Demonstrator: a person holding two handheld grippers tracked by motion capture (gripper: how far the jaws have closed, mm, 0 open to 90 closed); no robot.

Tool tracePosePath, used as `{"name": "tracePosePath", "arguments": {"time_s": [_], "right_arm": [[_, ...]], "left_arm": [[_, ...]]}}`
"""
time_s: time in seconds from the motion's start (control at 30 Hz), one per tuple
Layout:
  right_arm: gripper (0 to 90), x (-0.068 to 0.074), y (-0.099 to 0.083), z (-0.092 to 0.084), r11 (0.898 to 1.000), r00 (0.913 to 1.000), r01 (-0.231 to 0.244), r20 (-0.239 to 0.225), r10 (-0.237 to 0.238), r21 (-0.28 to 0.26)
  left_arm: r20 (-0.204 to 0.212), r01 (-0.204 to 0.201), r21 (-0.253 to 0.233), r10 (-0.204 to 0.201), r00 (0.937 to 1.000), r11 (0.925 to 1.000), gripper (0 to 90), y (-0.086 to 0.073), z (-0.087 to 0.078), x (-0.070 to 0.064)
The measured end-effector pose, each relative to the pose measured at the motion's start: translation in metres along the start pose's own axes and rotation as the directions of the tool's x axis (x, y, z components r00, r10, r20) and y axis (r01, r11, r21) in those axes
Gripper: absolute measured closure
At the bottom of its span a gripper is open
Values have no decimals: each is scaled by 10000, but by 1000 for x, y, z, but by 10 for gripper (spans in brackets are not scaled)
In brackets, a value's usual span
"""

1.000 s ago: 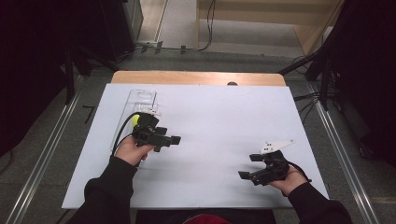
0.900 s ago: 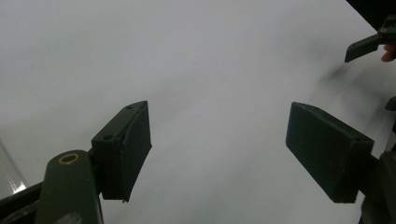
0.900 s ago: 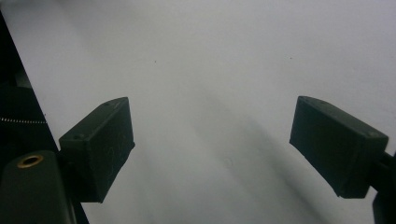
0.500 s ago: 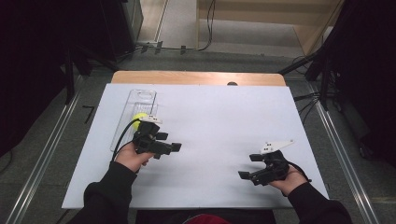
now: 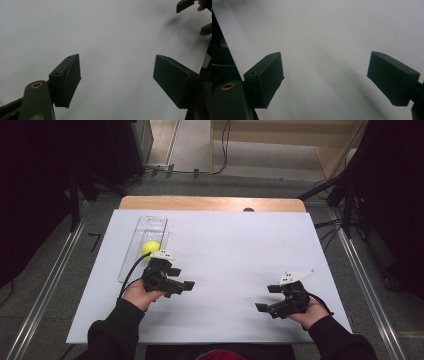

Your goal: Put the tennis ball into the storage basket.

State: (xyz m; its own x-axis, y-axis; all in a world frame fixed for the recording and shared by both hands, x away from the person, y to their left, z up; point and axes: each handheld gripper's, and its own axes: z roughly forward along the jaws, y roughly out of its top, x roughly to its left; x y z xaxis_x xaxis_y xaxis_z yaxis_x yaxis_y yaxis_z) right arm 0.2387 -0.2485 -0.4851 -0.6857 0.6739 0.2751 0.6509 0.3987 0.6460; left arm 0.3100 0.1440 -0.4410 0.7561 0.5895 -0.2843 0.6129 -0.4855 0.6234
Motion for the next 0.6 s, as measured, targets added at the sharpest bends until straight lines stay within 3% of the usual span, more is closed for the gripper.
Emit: {"name": "tracePosePath", "arguments": {"time_s": [0.6], "right_arm": [[116, -1, 0, 0, 10000, 10000, -62, 2, 62, -32]], "left_arm": [[115, -93, 279, 90, 9999, 9996, 225, -21, 1, 1]]}}
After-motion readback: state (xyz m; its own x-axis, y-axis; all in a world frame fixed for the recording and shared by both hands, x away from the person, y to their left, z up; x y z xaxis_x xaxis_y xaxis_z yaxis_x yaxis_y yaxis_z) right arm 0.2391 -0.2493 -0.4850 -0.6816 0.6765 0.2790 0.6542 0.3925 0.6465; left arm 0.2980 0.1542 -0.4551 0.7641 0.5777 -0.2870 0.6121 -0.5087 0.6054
